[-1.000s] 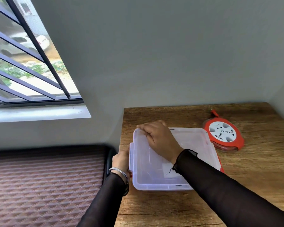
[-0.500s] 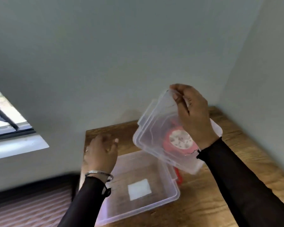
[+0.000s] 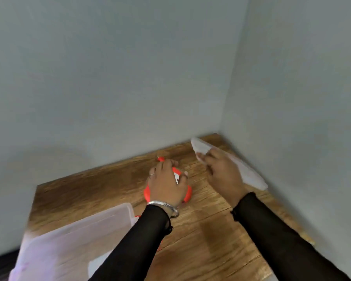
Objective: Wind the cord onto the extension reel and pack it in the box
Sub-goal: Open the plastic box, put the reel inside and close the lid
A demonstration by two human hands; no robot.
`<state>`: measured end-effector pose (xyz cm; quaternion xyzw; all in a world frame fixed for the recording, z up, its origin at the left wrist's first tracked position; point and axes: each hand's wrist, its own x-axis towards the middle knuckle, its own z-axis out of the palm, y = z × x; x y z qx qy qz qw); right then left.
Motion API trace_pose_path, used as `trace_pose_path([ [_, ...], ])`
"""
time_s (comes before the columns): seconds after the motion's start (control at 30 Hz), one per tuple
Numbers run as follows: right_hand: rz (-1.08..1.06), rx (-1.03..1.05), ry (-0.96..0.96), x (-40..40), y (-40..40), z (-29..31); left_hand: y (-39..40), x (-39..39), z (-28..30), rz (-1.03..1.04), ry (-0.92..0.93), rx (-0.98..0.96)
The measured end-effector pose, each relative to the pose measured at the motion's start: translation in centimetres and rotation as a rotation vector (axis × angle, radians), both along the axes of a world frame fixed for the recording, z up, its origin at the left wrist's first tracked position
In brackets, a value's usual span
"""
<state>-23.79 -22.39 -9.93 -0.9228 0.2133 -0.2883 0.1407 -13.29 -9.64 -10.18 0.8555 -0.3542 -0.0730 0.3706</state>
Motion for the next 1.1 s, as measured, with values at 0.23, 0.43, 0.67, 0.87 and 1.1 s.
trace_pose_path([
  [0.23,0.015,-0.079,0.302,-0.1,-1.9,-7.3,-2.4,-2.2,-3.8,0.125,0.153,0.194],
  [0.43,0.052,0.055,0.371,2.1,-3.3,-9.2,-1.9,-0.6,-5.7,0.433,0.533,0.143],
  [0.67,0.209,0.298,0.421,7.6,-4.5,-6.9,-2.1,2.8,-6.6,0.881,1.024,-0.259],
  [0.87,0.118,0.411,0.611,10.0,-3.5,-8.0,-2.3,2.9,-5.4,0.790,1.169,-0.429],
  [1.1,0.159,0.858,0.184,10.1,-4.3,-1.9,-0.9,3.6,-0.3,0.651,0.880,-0.464],
])
